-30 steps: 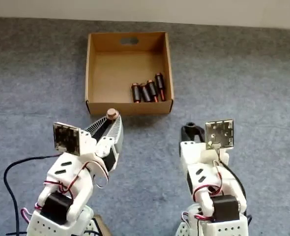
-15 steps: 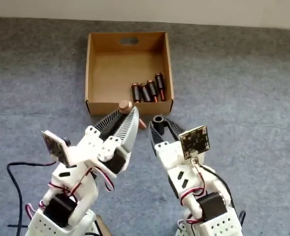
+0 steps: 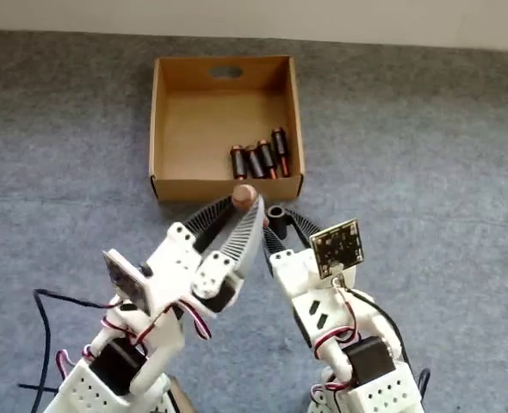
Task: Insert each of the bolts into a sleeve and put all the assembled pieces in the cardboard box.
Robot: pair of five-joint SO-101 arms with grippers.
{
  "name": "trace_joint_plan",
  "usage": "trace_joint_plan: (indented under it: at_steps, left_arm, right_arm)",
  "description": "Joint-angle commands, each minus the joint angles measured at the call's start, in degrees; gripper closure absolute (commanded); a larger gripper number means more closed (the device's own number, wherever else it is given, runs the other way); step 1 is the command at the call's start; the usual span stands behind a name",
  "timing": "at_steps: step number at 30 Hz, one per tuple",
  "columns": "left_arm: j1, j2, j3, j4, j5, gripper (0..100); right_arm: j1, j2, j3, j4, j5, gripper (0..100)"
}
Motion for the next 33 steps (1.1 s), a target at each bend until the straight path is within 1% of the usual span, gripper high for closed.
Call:
trace_joint_plan:
  at_steps: [1, 7, 15, 20, 23, 29, 33]
  left_arm:
    - [2.07, -0.4, -0.92, -1.85, -3.08, 99]
    - [1.63, -0.4, -0.13, -1.85, -3.16, 99]
    - [1.63, -0.31, -4.79, -2.64, -2.99, 99]
    - [1.63, 0.13, -5.41, -2.64, -2.99, 99]
    - [1.63, 3.74, -7.52, -2.64, -2.99, 99]
    - [1.63, 17.54, -17.19, -2.46, -2.99, 99]
    - [1.63, 23.43, -21.14, -2.46, -2.99, 99]
  right_arm:
    - [-0.31, -0.57, -0.4, -1.36, -0.35, 99.2]
    - [-0.31, -0.57, -0.48, -1.36, -0.44, 99.2]
    - [-0.31, -0.66, -1.01, -1.36, -0.44, 99.2]
    - [-0.31, -0.66, -2.95, -1.1, -0.53, 99.2]
    - [-0.31, -0.66, -3.12, -1.1, -0.53, 99.2]
    - [-0.22, -0.66, -4.7, -1.19, -0.53, 99.2]
    - [2.77, -0.66, -5.49, -1.36, -0.53, 99.2]
